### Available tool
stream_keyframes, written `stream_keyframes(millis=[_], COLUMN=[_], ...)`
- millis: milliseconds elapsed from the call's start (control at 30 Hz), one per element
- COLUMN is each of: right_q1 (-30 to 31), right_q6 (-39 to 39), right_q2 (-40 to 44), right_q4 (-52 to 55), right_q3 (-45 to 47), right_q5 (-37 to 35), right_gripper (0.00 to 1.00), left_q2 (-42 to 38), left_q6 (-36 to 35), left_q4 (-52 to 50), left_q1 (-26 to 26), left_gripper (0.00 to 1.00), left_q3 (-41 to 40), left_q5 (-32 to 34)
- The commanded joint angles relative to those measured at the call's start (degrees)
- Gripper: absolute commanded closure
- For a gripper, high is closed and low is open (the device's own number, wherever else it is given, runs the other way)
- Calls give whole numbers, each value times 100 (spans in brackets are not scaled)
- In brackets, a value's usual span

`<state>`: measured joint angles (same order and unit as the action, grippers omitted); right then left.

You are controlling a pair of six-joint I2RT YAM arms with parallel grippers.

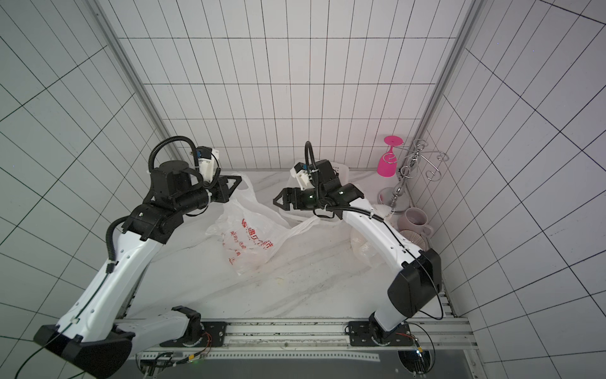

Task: Place the peach into a plastic bag & tie a knot
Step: Place the peach in the plastic bag, then pick up the peach from the basket.

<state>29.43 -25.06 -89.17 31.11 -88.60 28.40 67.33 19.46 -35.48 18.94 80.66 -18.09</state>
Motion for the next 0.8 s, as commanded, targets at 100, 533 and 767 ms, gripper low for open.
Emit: stream_keyframes(millis=[100, 533, 767], right_q1=[-836, -1525, -1570], right_q6=[490, 727, 542], right_q2=[-1198, -4570, -5688], right_q4=[647, 649, 571], right_q3=[-551, -3835, -4901], right_q5=[-3168, -4179, -4202], right_gripper=[14, 13, 16], left_q2=[-42, 202, 388], left_q6=[104, 31, -22], left_q4=[262, 255, 53], left_q1=[205, 630, 839], left_gripper=[100, 100, 100], left_q3=[-234, -222, -14], left_q5=[-77, -98, 15])
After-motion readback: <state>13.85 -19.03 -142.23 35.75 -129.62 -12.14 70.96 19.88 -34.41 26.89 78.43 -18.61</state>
